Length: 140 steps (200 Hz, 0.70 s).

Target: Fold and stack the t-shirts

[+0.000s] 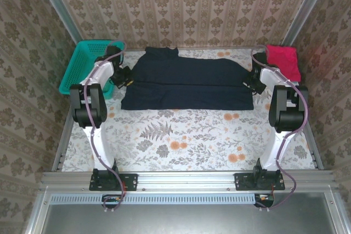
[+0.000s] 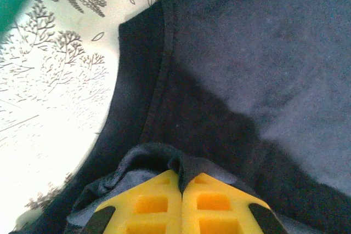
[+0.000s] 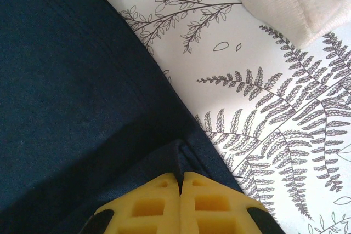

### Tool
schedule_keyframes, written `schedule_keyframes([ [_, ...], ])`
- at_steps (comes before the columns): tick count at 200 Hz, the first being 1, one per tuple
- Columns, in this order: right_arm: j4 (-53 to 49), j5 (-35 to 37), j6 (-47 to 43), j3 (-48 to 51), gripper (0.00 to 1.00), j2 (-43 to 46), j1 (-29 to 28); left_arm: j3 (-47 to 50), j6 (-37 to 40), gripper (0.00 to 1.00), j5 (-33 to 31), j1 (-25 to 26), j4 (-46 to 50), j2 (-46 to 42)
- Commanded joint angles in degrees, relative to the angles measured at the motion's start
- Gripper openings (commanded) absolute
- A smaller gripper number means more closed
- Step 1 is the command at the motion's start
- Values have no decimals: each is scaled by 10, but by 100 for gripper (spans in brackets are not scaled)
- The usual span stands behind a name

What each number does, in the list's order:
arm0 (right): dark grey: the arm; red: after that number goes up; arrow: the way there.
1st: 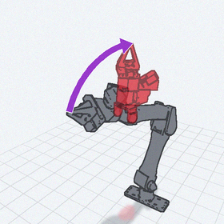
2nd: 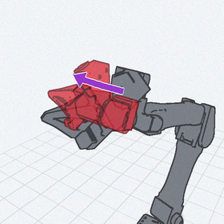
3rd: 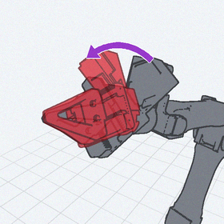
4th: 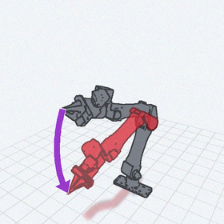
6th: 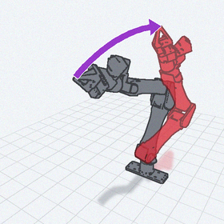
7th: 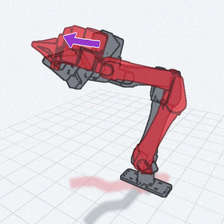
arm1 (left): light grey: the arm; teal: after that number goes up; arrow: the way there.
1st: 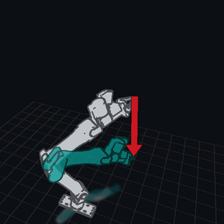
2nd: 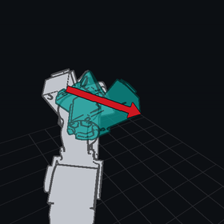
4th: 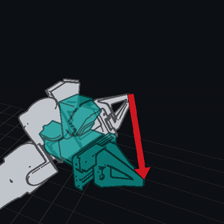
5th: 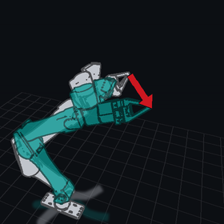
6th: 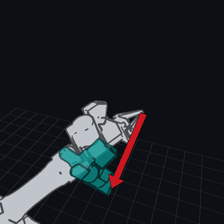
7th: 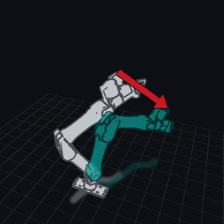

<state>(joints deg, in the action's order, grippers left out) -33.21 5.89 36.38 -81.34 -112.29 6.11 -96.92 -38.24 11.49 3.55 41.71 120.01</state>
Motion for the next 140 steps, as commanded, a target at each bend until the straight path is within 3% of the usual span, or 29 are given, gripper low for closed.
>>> schedule_keyframes([
  [1, -7, 51, 9, 11, 0, 8, 5, -29, 8, 0, -1, -4, 3, 16],
  [62, 23, 50, 35, 82, 0, 48, 5, -66, 18, 0, -1, 3, 11, 49],
  [109, 43, 55, 32, 57, 0, 7, 6, -89, 22, 0, 8, -4, 15, 79],
  [118, 51, 52, 30, 55, 5, 11, 6, -88, 21, 3, 9, -5, 12, 78],
  [127, 60, 48, 29, 57, 15, 20, 5, -86, 21, 15, 13, -4, 9, 74],
  [140, 89, 38, 23, 79, 41, 52, 2, -74, 22, 34, 22, -2, -2, 58],
])
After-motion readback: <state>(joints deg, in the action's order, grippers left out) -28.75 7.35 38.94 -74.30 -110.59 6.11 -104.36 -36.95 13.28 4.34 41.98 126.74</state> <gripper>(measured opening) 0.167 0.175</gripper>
